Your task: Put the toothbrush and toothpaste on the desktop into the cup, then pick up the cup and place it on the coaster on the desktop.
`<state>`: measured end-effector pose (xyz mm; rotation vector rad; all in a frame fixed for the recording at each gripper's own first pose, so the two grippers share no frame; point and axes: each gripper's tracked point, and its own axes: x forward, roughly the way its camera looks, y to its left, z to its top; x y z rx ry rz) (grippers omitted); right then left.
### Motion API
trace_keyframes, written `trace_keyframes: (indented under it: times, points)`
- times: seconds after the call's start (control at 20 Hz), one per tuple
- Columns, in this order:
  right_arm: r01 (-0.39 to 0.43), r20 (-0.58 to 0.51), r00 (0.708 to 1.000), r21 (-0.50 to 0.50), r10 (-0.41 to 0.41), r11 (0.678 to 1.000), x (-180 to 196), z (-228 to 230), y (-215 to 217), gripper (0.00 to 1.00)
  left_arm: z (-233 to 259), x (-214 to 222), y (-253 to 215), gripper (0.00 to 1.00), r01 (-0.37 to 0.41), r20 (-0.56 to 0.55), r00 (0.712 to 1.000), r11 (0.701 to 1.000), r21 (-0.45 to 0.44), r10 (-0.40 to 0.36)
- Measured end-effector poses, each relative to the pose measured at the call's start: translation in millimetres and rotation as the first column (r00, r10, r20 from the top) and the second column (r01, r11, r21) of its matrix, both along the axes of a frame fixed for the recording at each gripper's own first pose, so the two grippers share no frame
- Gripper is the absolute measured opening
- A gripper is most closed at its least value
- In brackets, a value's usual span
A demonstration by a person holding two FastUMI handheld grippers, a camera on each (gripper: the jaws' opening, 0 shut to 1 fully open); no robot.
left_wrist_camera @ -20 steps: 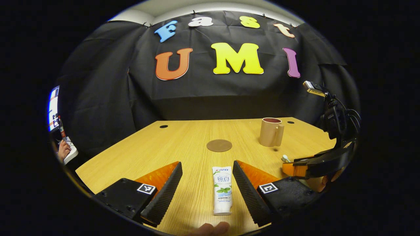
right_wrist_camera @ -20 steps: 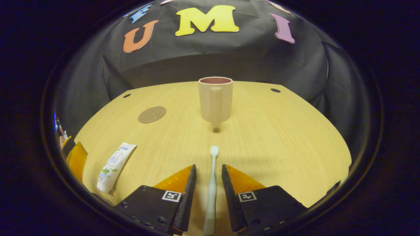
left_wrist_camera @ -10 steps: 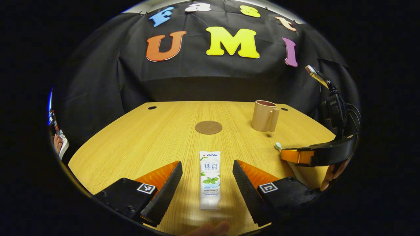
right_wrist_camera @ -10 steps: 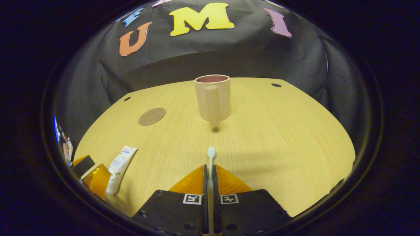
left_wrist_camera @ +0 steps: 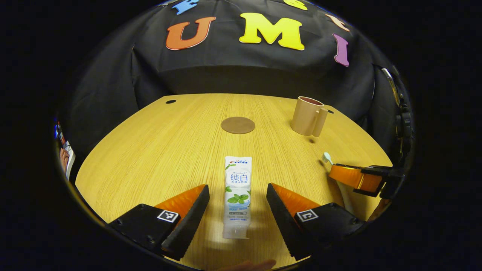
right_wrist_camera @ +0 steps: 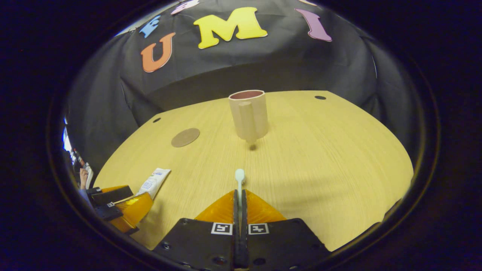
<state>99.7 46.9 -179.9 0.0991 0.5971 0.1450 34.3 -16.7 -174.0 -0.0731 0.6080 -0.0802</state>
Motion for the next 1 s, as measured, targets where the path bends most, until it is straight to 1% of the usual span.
trace_keyframes:
  times: [0.15, 0.35, 0.45, 0.5, 0.55, 0.6, 0.65, 0.75, 0.85, 0.9, 1.0]
  points:
    - [-0.007, 0.038, 0.999, -0.001, 0.007, 1.000, -7.4, 11.3, -3.1, 0.00, -7.9, 10.1, -5.8, 0.94, 0.003, -0.034, 0.999, 1.000, 0.002, -0.003]
    - [-0.024, 0.073, 0.997, -0.007, 0.024, 1.000, -20.9, 22.8, -2.5, 0.00, -15.4, 10.8, -2.4, 0.89, -0.007, -0.089, 0.996, 1.000, 0.016, 0.009]
    - [-0.029, 0.095, 0.995, -0.015, 0.031, 0.999, -28.5, 29.2, -3.4, 0.01, -15.3, 14.2, -2.3, 0.84, -0.005, -0.094, 0.996, 1.000, 0.030, 0.008]
    - [-0.033, 0.106, 0.994, -0.015, 0.034, 0.999, -31.8, 32.6, -2.9, 0.01, -15.7, 14.8, -1.4, 0.78, -0.008, -0.105, 0.994, 0.999, 0.042, 0.012]
    - [-0.036, 0.113, 0.993, -0.014, 0.038, 0.999, -35.0, 34.8, -3.2, 0.01, -17.4, 16.2, -2.0, 0.76, -0.002, -0.106, 0.994, 0.999, 0.052, 0.007]
    - [-0.041, 0.119, 0.992, -0.012, 0.043, 0.999, -38.2, 37.5, -2.9, 0.01, -17.4, 16.4, -3.3, 0.80, 0.010, -0.110, 0.994, 0.998, 0.060, -0.004]
    - [-0.047, 0.126, 0.991, -0.010, 0.048, 0.999, -42.3, 39.9, -2.7, 0.01, -17.1, 14.7, -3.8, 0.71, 0.024, -0.114, 0.993, 0.998, 0.066, -0.017]
    - [-0.052, 0.142, 0.988, -0.008, 0.053, 0.999, -48.8, 46.1, -4.5, 0.00, -17.5, 16.1, -6.6, 0.65, 0.056, -0.120, 0.992, 0.996, 0.067, -0.048]
    - [-0.057, 0.155, 0.986, -0.003, 0.057, 0.998, -56.4, 52.8, -3.6, 0.00, -16.3, 17.1, -7.6, 0.56, 0.076, -0.118, 0.991, 0.995, 0.058, -0.068]
    - [-0.058, 0.163, 0.985, -0.002, 0.058, 0.998, -59.3, 56.2, -3.5, 0.01, -16.8, 17.5, -7.1, 0.50, 0.082, -0.120, 0.990, 0.995, 0.058, -0.074]
    - [-0.062, 0.173, 0.983, -0.003, 0.061, 0.998, -64.6, 61.0, -4.9, 0.00, -15.9, 16.0, -6.9, 0.46, 0.098, -0.120, 0.989, 0.994, 0.055, -0.091]
